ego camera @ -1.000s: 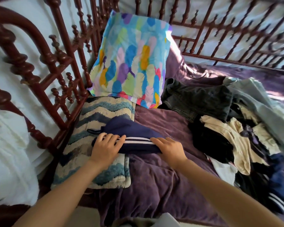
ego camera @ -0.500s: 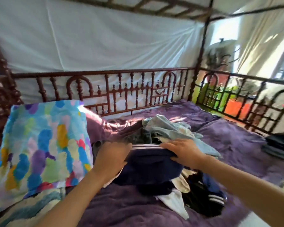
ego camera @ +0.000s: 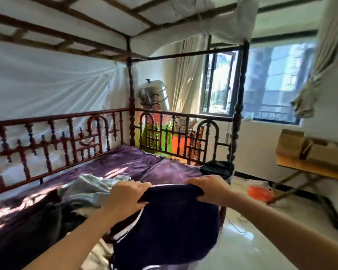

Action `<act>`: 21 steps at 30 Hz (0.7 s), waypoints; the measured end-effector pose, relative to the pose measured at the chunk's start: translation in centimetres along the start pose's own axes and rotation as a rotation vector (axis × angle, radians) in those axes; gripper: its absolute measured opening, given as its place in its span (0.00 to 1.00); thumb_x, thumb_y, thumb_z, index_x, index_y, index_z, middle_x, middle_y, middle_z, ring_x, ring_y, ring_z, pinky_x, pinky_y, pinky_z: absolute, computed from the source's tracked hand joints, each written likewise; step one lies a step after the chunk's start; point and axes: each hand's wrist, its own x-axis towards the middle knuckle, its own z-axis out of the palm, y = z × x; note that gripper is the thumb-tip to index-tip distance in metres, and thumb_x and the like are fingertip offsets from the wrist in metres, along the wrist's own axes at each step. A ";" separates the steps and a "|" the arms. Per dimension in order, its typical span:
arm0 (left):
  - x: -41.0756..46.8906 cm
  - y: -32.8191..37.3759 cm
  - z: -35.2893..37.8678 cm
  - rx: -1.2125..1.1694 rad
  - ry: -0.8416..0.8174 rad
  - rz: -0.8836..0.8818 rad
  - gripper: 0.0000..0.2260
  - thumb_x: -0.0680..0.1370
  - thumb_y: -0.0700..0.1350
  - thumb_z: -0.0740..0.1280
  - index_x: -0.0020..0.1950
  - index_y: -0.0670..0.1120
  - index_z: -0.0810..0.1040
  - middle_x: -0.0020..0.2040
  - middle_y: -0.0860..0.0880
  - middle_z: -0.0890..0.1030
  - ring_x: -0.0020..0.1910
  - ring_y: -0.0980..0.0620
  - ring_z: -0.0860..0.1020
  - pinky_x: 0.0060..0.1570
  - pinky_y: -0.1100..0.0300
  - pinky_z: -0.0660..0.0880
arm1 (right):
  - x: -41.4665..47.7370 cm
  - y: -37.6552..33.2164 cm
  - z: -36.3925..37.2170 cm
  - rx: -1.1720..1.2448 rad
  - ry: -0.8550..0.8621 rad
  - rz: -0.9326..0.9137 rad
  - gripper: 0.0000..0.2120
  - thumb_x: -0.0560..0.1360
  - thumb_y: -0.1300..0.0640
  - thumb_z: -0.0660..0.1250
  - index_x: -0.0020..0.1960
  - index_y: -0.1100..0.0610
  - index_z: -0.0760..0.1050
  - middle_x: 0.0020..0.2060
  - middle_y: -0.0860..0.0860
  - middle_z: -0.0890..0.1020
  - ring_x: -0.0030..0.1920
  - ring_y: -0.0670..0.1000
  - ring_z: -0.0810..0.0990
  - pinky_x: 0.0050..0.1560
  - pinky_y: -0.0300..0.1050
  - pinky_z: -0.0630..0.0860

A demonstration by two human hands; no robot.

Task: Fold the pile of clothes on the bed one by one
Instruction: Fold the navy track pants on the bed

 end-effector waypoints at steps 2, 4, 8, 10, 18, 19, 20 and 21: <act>3.8 2.7 2.4 -0.018 -0.015 0.036 0.28 0.46 0.61 0.81 0.41 0.52 0.81 0.27 0.56 0.78 0.23 0.56 0.77 0.24 0.67 0.71 | -1.7 4.0 0.3 0.021 -0.027 0.045 0.21 0.74 0.54 0.64 0.66 0.47 0.69 0.57 0.48 0.79 0.57 0.50 0.78 0.54 0.45 0.74; 7.3 4.8 4.7 -0.043 -0.012 0.057 0.27 0.47 0.62 0.80 0.41 0.53 0.81 0.27 0.57 0.78 0.24 0.57 0.77 0.25 0.67 0.72 | -3.0 7.5 0.2 0.047 -0.059 0.075 0.19 0.76 0.55 0.64 0.67 0.48 0.69 0.57 0.48 0.79 0.57 0.49 0.78 0.55 0.43 0.74; 13.8 7.5 9.0 -0.111 -0.039 0.082 0.25 0.51 0.60 0.80 0.42 0.53 0.81 0.29 0.57 0.79 0.26 0.58 0.78 0.27 0.66 0.73 | -3.6 14.0 0.6 0.063 -0.081 0.135 0.20 0.77 0.56 0.63 0.68 0.48 0.68 0.57 0.47 0.78 0.56 0.47 0.77 0.51 0.37 0.72; 16.4 8.2 11.1 -0.147 -0.059 0.088 0.23 0.53 0.60 0.79 0.43 0.53 0.80 0.29 0.58 0.80 0.27 0.58 0.79 0.28 0.65 0.73 | -3.1 16.9 1.6 0.063 -0.098 0.166 0.20 0.77 0.56 0.63 0.67 0.47 0.68 0.57 0.47 0.79 0.55 0.47 0.77 0.51 0.36 0.72; 25.2 8.1 22.2 -0.300 -0.238 0.137 0.23 0.73 0.61 0.65 0.63 0.50 0.73 0.51 0.51 0.82 0.51 0.49 0.80 0.51 0.58 0.70 | 1.9 27.4 7.3 0.057 -0.194 0.204 0.17 0.77 0.57 0.62 0.65 0.49 0.70 0.54 0.50 0.80 0.53 0.49 0.78 0.55 0.45 0.76; 26.3 7.9 23.8 -0.310 -0.266 0.145 0.23 0.74 0.60 0.65 0.64 0.50 0.72 0.52 0.51 0.81 0.52 0.49 0.79 0.51 0.59 0.70 | 2.8 28.7 8.0 0.059 -0.222 0.209 0.17 0.77 0.57 0.62 0.65 0.49 0.69 0.54 0.50 0.80 0.53 0.50 0.78 0.55 0.46 0.76; 27.6 7.6 25.3 -0.325 -0.281 0.152 0.23 0.74 0.60 0.64 0.65 0.50 0.71 0.53 0.51 0.81 0.53 0.49 0.79 0.51 0.59 0.69 | 3.7 30.0 8.7 0.054 -0.251 0.218 0.18 0.77 0.57 0.61 0.66 0.49 0.69 0.54 0.51 0.80 0.53 0.51 0.78 0.54 0.47 0.77; 29.0 7.4 26.8 -0.332 -0.295 0.159 0.23 0.74 0.61 0.64 0.65 0.51 0.71 0.54 0.52 0.81 0.53 0.50 0.79 0.52 0.59 0.69 | 4.6 31.4 9.3 0.050 -0.278 0.230 0.18 0.77 0.56 0.61 0.66 0.49 0.69 0.53 0.51 0.80 0.53 0.52 0.78 0.54 0.49 0.77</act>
